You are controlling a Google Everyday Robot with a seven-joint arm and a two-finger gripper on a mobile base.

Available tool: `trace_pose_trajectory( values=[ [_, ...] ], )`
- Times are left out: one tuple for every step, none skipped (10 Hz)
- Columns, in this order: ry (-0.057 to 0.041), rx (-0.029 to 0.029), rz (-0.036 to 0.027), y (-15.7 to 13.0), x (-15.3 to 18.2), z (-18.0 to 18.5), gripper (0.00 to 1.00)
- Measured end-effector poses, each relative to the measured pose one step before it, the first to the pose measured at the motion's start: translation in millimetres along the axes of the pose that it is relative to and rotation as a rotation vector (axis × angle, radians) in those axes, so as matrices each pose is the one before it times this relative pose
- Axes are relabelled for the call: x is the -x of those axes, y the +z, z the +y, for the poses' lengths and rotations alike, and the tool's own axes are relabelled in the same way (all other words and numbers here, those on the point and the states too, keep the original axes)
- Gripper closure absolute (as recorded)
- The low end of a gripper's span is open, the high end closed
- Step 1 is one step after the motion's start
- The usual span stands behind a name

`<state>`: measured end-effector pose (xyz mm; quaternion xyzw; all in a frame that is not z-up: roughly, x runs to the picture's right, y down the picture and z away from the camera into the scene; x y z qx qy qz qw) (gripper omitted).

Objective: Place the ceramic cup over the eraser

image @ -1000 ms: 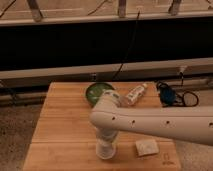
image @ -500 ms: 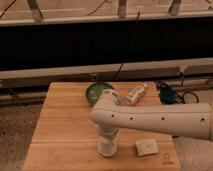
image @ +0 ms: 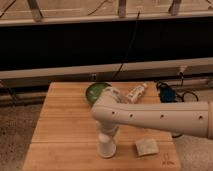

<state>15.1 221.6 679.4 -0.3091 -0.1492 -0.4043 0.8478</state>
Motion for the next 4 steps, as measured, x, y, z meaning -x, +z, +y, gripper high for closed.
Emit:
trace_pose_trajectory(
  values=[
    [0.00366, -0.00106, -0.00174, 0.23, -1.26, 1.81, 0.24],
    [0.00292, -0.00313, -0.00196, 1.11, -0.8, 0.64, 0.31],
    [0.00145, -0.002, 0.00015, 0.72, -1.89, 0.48, 0.33],
    [-0.00138, -0.00291, 0.00005, 1.1, -0.43, -0.31, 0.3]
  ],
)
